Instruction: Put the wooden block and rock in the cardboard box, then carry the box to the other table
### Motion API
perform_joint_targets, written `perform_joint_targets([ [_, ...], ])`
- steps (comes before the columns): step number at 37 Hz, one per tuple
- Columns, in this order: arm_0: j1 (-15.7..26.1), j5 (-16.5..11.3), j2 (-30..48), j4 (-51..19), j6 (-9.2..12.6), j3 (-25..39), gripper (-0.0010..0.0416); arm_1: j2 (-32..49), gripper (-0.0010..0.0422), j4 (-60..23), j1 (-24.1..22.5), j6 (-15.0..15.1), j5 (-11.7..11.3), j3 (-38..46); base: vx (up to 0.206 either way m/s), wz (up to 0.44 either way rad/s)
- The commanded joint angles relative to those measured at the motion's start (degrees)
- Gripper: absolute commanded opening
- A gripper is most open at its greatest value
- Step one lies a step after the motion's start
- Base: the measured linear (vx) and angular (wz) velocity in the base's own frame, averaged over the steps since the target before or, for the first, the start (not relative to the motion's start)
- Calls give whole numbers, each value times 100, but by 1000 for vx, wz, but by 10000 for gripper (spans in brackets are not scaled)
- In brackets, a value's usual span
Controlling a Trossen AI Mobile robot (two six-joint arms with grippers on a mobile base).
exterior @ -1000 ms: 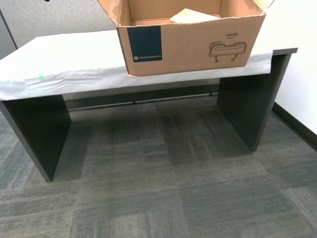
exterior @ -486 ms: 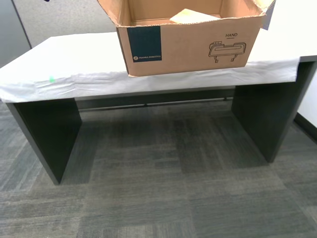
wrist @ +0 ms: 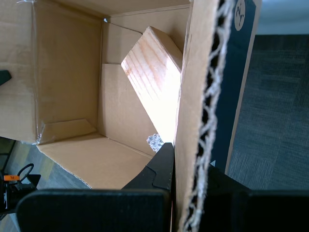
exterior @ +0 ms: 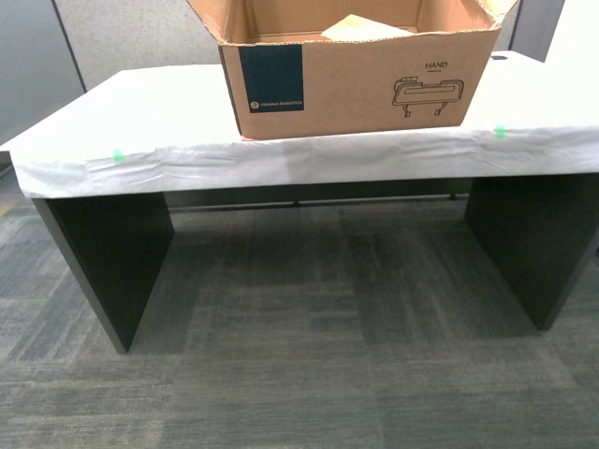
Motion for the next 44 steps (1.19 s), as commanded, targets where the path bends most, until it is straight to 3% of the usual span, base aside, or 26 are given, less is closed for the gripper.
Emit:
perform_joint_targets([
  [1, 7, -98, -4, 24, 4, 11, 0, -4, 0, 46, -11, -17, 90, 9, 131, 39],
  [21, 7, -98, -4, 28, 9, 11, 0, -2, -1, 57, 7, -28, 76, 9, 135, 12],
  [26, 7, -98, -4, 52, 7, 11, 0, -2, -1, 66, 7, -9, -127, 9, 140, -21],
  [44, 7, -98, -4, 59, 4, 11, 0, -2, -1, 72, 13, -11, -131, 9, 143, -21],
])
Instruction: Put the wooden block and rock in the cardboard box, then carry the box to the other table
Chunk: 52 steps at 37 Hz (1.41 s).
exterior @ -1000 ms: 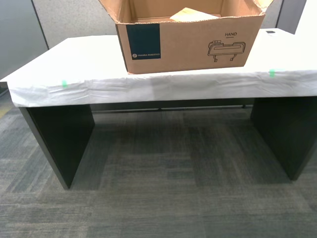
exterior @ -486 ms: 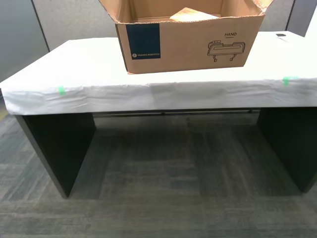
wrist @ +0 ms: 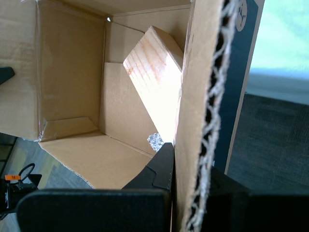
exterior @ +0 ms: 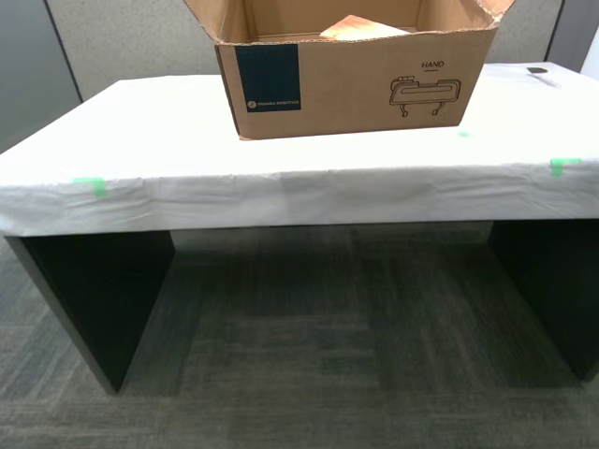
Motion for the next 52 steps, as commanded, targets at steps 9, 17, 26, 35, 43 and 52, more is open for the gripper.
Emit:
perform_joint_targets([
  [9, 7, -94, -4, 280, 26, 11, -1, -2, -1, 59, 20, 133, 42, 9, 143, -19],
  [17, 9, -94, -4, 404, 186, 11, -1, -2, -1, 63, 39, 391, -96, 9, 151, -15],
  [26, 11, -94, -4, 402, 264, 11, -1, -2, -1, 63, 48, 398, -114, 9, 170, -10],
  [35, 15, 9, 22, 474, 267, 11, -1, -2, -1, 87, 66, 529, -367, 9, 166, -8],
  [43, 17, 94, 286, 472, 282, 11, -1, 13, -1, 136, 74, 560, -518, 9, 154, -1],
  [52, 22, 96, 509, 649, 258, 11, -1, 675, -1, 389, 85, 638, -540, 9, 149, -1],
])
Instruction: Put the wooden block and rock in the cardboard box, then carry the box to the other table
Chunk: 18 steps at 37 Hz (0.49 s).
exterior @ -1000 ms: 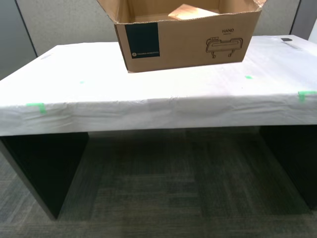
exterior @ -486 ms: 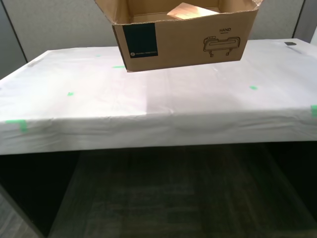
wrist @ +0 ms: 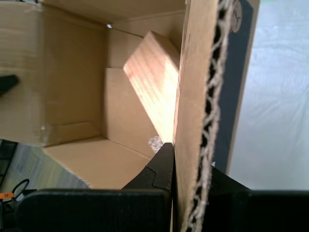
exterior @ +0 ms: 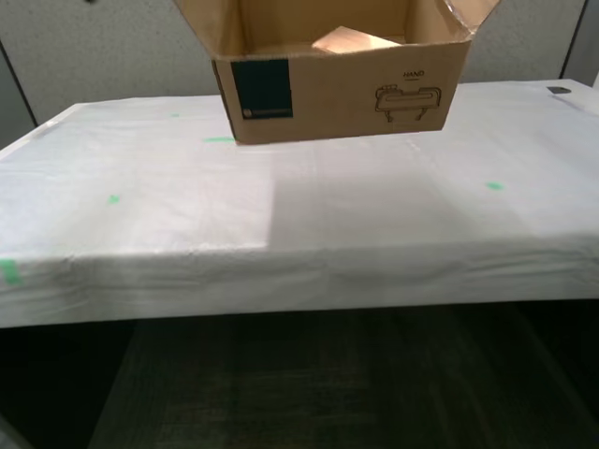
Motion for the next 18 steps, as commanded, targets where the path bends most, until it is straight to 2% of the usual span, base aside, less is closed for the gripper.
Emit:
perform_joint_targets([
  [1, 4, -2, 76, 74, -2, 11, -1, 310, -1, 118, 9, 61, 20, 9, 149, 9],
  [10, 2, 4, 299, 103, -37, 11, -1, 693, -1, 398, 13, 15, -24, 20, 162, 6],
  [18, 4, 173, 466, 267, -63, 13, -1, 761, -1, 404, 31, 17, -94, 85, 174, 6],
])
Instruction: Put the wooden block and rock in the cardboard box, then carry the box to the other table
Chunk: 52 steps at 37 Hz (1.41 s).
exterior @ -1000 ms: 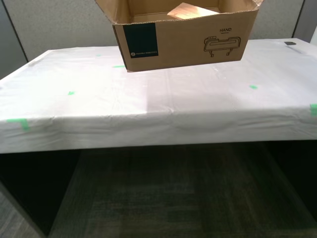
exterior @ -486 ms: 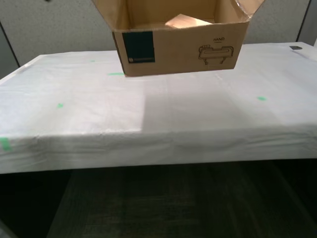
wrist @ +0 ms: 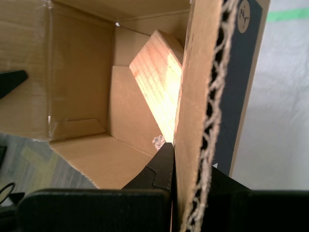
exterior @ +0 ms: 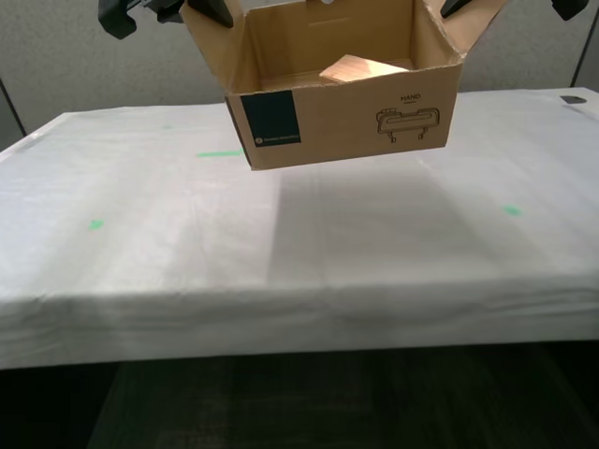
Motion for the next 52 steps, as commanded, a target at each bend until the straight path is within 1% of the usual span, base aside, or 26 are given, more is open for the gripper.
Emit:
perform_joint_targets([
  [1, 2, -2, 44, 111, -9, 13, 0, -4, -1, 52, 2, 11, 28, 11, 183, 9],
  [4, 2, 81, 92, 131, -9, 11, -1, -4, -1, 35, 2, 11, 28, 9, 181, 11],
  [16, 2, 81, 450, 216, -13, 11, -1, 28, -1, -20, 24, 7, -35, 7, 175, 4],
  [20, 2, 76, 586, 205, -13, 11, -1, 46, -1, -166, 28, -79, -35, -2, 155, 9],
  [24, 4, 83, 629, 203, -13, 11, -1, 109, -1, -146, 35, -17, -48, -13, 135, 3],
  [32, 4, 114, 715, 219, -13, 11, -1, 640, -1, -11, 33, -76, -4, 17, 77, 4],
  [36, 4, 271, 870, 393, -17, 20, -1, 984, -1, -4, 35, 46, -7, 138, 3, 1],
  [40, -17, 273, 1176, 673, -11, 24, -1, 1292, -1, 15, 37, 55, -11, 341, -13, -3],
  [43, -17, 269, 1471, 822, -9, 85, -1, 1469, -1, 28, 39, 210, -31, 505, -16, -11],
  [46, -15, 267, 1794, 817, -2, 243, -1, 1556, -1, 20, 42, 402, -247, 619, 0, 0],
  [48, -13, 269, 1937, 820, 48, 332, -1, 1602, -1, -4, 57, 442, -385, 671, 0, 0],
  [51, -7, 269, 2081, 833, 186, 481, -1, 1600, -1, -17, 76, 487, -398, 673, 0, 0],
  [52, -7, 269, 2114, 833, 208, 544, -1, 1604, -1, -11, 83, 562, -402, 673, 0, 0],
])
